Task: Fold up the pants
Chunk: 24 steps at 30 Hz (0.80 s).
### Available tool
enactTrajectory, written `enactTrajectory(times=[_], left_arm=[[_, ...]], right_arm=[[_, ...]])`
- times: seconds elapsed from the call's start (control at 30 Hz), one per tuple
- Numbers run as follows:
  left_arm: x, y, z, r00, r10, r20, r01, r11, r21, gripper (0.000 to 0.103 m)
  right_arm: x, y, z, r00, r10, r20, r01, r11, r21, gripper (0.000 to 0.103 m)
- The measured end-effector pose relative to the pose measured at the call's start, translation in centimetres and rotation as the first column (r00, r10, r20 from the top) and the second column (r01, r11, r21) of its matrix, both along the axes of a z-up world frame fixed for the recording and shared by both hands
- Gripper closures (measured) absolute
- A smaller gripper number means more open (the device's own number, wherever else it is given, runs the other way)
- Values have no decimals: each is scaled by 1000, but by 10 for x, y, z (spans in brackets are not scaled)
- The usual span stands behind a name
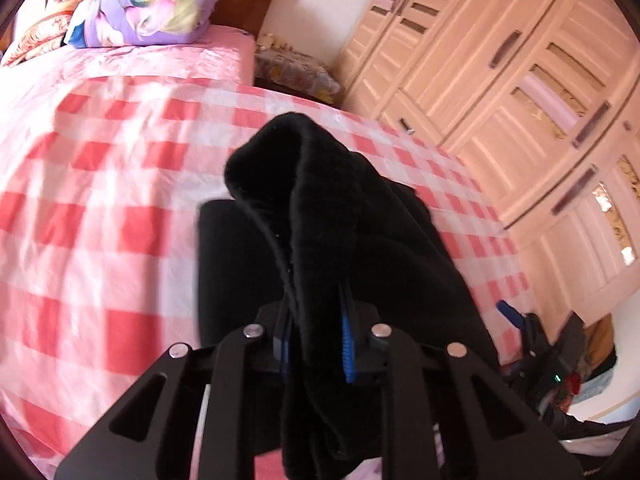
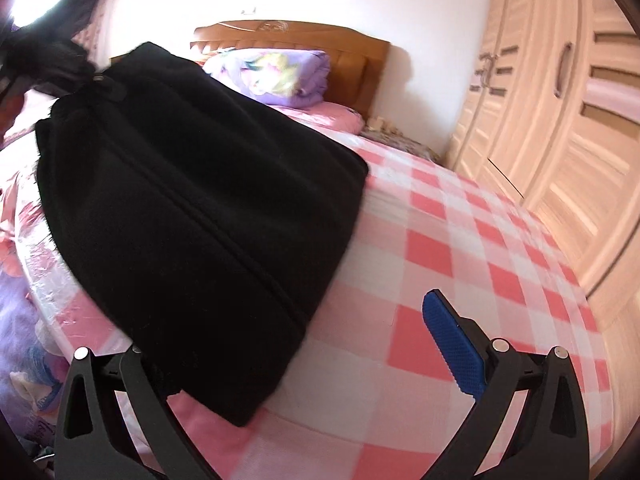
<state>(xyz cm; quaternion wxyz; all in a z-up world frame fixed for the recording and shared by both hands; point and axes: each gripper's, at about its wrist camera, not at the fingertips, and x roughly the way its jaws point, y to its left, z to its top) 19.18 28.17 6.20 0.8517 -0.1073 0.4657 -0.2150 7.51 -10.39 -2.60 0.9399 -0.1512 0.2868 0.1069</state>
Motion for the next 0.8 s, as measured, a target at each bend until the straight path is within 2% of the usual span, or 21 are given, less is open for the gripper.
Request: enactTrajectory(times=[0.03, 0.13, 0.17, 0.23, 0.33, 0.37, 0.4, 0.43, 0.47, 0.5, 0.53, 0.57, 0.6, 0.63, 0.67, 0.7, 0.73, 0.8], left_arm=[[7, 3, -5, 1000, 2, -28, -2, 1000, 4, 85], [21, 12, -51, 989, 76, -124, -68, 996, 64, 83], [19, 21, -65, 988, 94, -125, -95, 996, 0, 81], [12, 35, -69, 986, 117, -119, -129, 987, -100, 81], [3, 36, -66, 987, 134, -84, -142, 986, -90, 77], [0, 37, -63, 986, 148, -75, -154, 984, -85, 64], [-3, 38, -57, 984, 169, -62, -173, 983, -63, 41], [-8, 38, -51, 981, 189, -44, -190, 981, -30, 31], [-16, 37, -39, 975, 221, -8, -221, 975, 25, 17], [-25, 37, -28, 963, 267, 34, -270, 959, 90, 9], [-35, 39, -14, 940, 329, 88, -339, 927, 158, 6], [-43, 41, -5, 917, 380, 121, -397, 898, 190, 5], [-56, 42, 9, 876, 452, 168, -480, 852, 208, 5], [-64, 38, 16, 868, 458, 191, -490, 853, 181, 5], [-75, 26, 26, 893, 398, 211, -425, 899, 105, 5], [-82, 8, 31, 926, 311, 215, -328, 944, 47, 5], [-90, -17, 34, 950, 211, 228, -218, 976, 8, 5], [-95, -58, 27, 970, 88, 226, -90, 996, -1, 5]], right_arm=[[1, 5, -3, 1000, 10, -5, -10, 1000, -14, 5], [8, 8, -15, 998, 27, -60, -29, 999, -22, 5], [8, 6, -16, 997, 36, -66, -36, 999, -8, 5], [7, 1, -14, 994, 60, -87, -58, 998, 23, 5], [2, -10, -3, 988, 109, -113, -100, 992, 79, 4], [-4, -15, 4, 980, 163, -117, -149, 982, 120, 4], [-9, -20, 9, 970, 213, -118, -192, 967, 166, 4], [-12, -24, 13, 963, 243, -114, -217, 955, 202, 4], [-16, -32, 20, 952, 291, -97, -255, 926, 276, 4], [-18, -37, 26, 945, 317, -87, -273, 904, 330, 4], [-16, -42, 32, 936, 343, -81, -286, 874, 393, 4], [-15, -44, 36, 929, 361, -76, -295, 852, 432, 4], [-11, -45, 42, 922, 383, -65, -307, 821, 482, 4], [-6, -43, 45, 922, 382, -61, -305, 815, 492, 4], [0, -37, 47, 929, 365, -67, -292, 829, 477, 4], [8, -27, 48, 940, 333, -80, -267, 859, 438, 4], [16, -18, 47, 950, 300, -87, -243, 884, 399, 4], [28, -4, 40, 962, 248, -114, -194, 915, 354, 4]])
